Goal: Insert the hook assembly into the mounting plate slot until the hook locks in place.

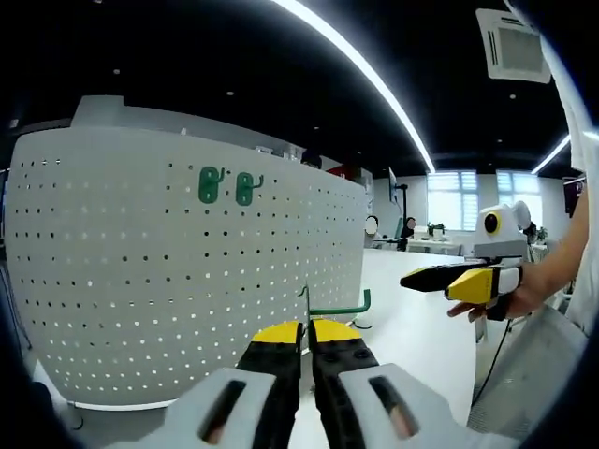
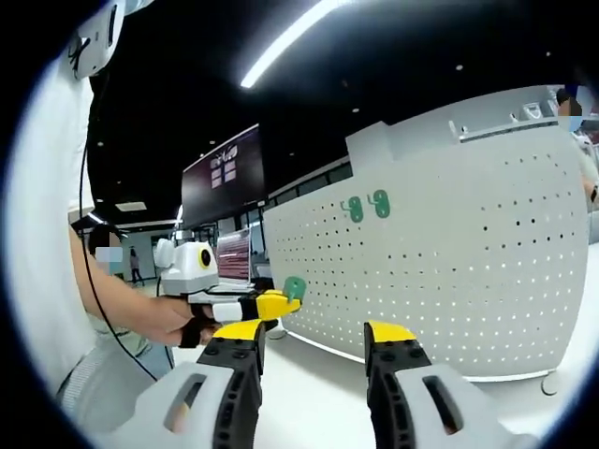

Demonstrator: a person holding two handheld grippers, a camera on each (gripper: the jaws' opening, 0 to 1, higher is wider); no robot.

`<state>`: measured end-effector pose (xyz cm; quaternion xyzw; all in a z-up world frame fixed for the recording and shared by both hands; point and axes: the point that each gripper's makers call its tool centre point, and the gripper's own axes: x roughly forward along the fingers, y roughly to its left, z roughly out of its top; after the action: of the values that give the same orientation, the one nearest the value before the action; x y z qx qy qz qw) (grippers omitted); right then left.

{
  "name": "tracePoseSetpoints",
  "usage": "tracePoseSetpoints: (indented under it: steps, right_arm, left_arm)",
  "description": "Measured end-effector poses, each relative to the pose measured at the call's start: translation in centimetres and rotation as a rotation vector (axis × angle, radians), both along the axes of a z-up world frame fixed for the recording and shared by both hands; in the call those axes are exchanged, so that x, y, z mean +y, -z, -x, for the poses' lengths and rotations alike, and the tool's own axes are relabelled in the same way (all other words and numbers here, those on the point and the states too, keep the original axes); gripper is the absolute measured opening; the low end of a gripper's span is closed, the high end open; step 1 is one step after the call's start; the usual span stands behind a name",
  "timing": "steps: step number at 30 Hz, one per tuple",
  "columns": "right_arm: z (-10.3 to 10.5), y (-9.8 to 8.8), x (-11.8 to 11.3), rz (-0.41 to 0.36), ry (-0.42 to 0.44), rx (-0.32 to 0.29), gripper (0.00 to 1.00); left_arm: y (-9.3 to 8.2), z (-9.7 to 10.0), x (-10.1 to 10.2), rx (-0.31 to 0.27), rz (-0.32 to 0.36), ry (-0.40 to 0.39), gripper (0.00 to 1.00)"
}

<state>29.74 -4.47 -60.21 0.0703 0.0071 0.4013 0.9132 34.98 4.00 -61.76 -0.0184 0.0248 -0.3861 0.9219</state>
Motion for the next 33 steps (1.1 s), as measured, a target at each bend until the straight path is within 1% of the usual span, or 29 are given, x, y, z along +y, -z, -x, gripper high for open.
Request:
tracePoseSetpoints:
  steps: [3,11,14,16,17,18,20,21,23,30,31,33]
  right_arm:
    - [-0.2,-0.1,0.1,0.000,0.001,-0.002,0.40]
    - [-0.5,-0.7,0.9,-0.017,-0.012,0.000,0.36]
    - [-0.6,-0.7,1.2,-0.024,-0.019,0.009,0.35]
    - [-0.6,-0.5,1.2,-0.033,-0.022,0.024,0.34]
    - [-0.6,-0.5,1.2,-0.030,-0.020,0.023,0.33]
    - [-0.6,-0.5,1.2,-0.032,-0.022,0.026,0.32]
    - [-0.6,-0.5,1.2,-0.034,-0.023,0.026,0.30]
    - [-0.6,-0.6,1.2,-0.035,-0.024,0.025,0.29]
    - [-0.6,-0.6,1.2,-0.038,-0.024,0.028,0.27]
    - [-0.9,-0.9,1.3,-0.049,-0.017,0.028,0.24]
    - [-0.9,-1.0,1.3,-0.053,-0.018,0.028,0.24]
    - [-1.0,-1.0,1.4,-0.048,-0.017,0.027,0.24]
  left_arm:
    - [-0.1,0.0,-0.2,-0.001,0.004,0.002,0.03]
    - [-0.6,0.3,-0.9,-0.009,0.007,0.012,0.03]
    - [-0.5,0.2,-1.1,-0.003,0.020,0.015,0.03]
    - [-0.3,0.1,-1.3,-0.005,0.005,0.017,0.03]
    - [-0.4,0.1,-1.4,0.004,0.023,0.023,0.03]
    - [-0.4,0.1,-1.4,-0.001,0.020,0.023,0.03]
    - [-0.6,0.2,-1.7,-0.003,0.019,0.026,0.03]
    - [-0.7,0.3,-2.0,0.002,0.031,0.033,0.03]
    - [-0.7,0.5,-2.6,-0.006,0.020,0.042,0.03]
    - [-0.6,1.4,-4.1,0.001,0.037,0.076,0.03]
    - [-0.5,1.5,-4.2,0.004,0.032,0.078,0.03]
    - [-0.6,1.6,-4.3,0.012,0.047,0.079,0.03]
